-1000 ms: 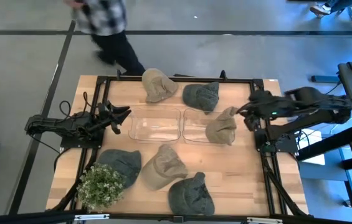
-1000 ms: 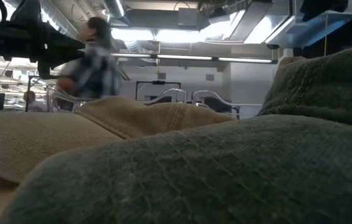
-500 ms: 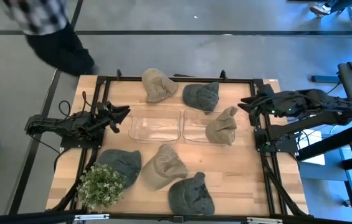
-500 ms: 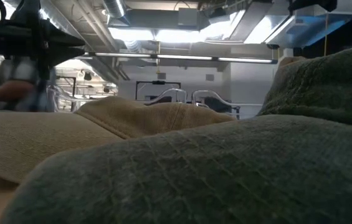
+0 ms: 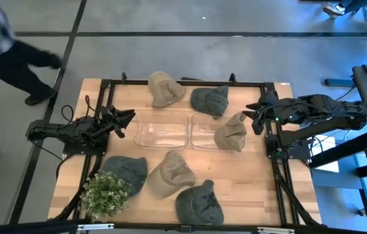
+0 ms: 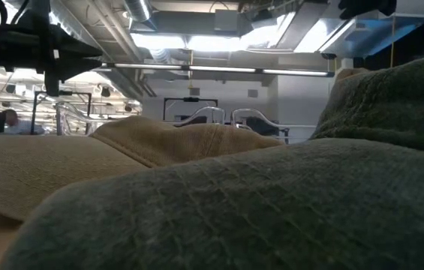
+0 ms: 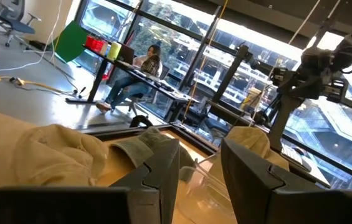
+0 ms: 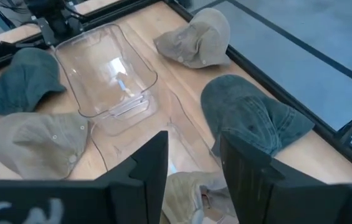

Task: Pick & Place hat
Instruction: Put the top blue cap into the left transparent bin

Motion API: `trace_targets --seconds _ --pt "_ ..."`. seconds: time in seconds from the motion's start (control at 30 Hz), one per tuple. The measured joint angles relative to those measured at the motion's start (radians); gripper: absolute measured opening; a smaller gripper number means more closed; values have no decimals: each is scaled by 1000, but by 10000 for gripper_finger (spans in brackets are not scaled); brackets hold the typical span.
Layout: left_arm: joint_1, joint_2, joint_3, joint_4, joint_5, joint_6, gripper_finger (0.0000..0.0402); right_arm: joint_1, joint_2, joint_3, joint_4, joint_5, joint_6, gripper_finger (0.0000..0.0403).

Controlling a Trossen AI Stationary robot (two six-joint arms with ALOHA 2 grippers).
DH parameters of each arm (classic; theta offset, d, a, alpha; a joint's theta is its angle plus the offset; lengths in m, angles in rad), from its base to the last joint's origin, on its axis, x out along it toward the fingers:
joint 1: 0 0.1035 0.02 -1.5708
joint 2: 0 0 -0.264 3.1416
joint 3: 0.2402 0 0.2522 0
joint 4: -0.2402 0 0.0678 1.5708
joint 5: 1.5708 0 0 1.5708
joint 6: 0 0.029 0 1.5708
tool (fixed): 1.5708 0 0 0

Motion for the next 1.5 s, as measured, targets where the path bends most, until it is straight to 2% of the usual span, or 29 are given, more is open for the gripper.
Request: trace_targets --seconds 0.17,0.7,1.3,1.5 --pt "0 0 0 0 0 7 114 0 21 0 0 -44 0 145" --pt "0 0 0 0 1 10 114 0 35 0 2 -362 91 145" --pt "0 0 0 0 2 37 114 0 48 0 2 -365 137 146" --pt "0 0 0 0 1 67 114 0 49 0 2 -306 135 146"
